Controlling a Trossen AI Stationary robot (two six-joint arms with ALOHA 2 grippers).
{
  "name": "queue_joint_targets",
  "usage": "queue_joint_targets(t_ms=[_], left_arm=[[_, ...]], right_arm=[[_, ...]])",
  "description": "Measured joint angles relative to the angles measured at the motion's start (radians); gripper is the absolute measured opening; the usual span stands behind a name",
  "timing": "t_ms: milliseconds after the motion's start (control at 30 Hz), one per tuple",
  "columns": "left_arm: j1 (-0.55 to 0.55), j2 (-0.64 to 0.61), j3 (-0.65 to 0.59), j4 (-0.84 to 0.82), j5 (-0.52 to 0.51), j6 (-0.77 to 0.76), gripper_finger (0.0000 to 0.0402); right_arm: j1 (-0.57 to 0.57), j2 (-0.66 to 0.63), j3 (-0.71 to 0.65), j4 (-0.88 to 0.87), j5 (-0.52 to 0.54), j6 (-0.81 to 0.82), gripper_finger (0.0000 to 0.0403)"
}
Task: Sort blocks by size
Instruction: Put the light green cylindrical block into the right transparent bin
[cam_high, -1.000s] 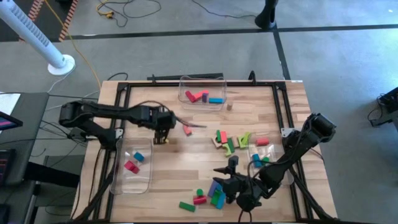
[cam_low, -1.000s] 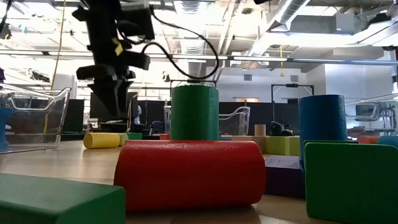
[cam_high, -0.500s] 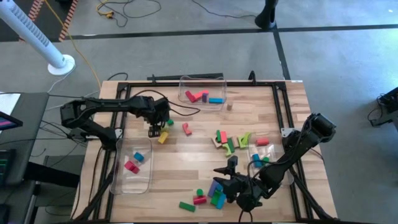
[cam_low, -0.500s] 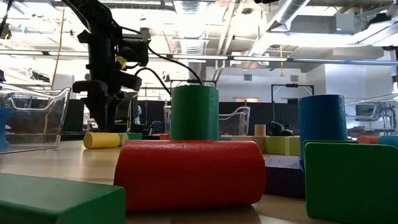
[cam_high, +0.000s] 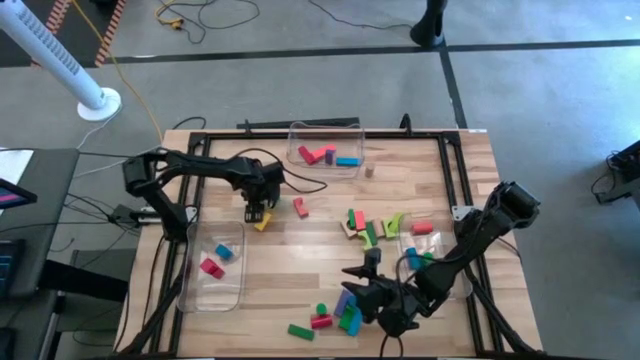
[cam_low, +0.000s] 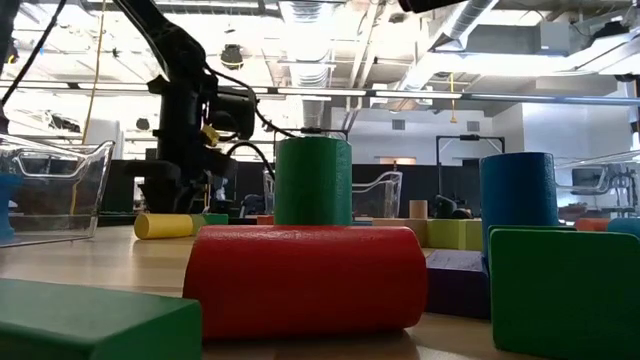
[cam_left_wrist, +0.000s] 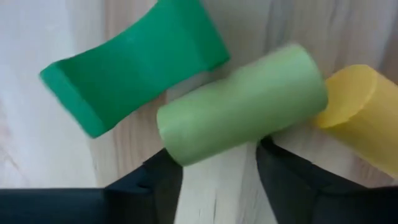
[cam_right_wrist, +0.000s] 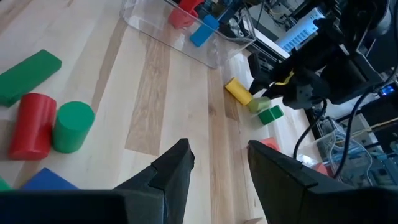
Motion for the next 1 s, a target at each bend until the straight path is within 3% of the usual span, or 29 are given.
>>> queue_joint_targets(t_ms=[267,467,633,833,1000], left_arm=[[-0.035,0.005,0.042,-0.025,0.014,0.025,0.0071],[-0.071,0.009,0.077,-0.102,0.001,0.010,0.0041],[-0.096,0.009,0.080,-0.131,-0.075,-0.002,0.0068],[-0.120,0.009,0.079,-0.152,-0.178,-0.005,0.0137],[-0.125,0.008,0.079,-0.152,-0.193,-0.004,0.0189]], right_arm=[[0.000,0.000,0.000,0.000,-0.001,0.008,0.0191],[0.000,0.000,0.000,0.005,-0.001,0.020,0.0191],[0.002,0.000,0.000,0.006,-0.001,0.019,0.0191],[0.002,0.000,0.000,0.005,-0.001,0.019,0.0191],[0.002,0.000,0.000,0.006,-0.001,0.019,0.0191]])
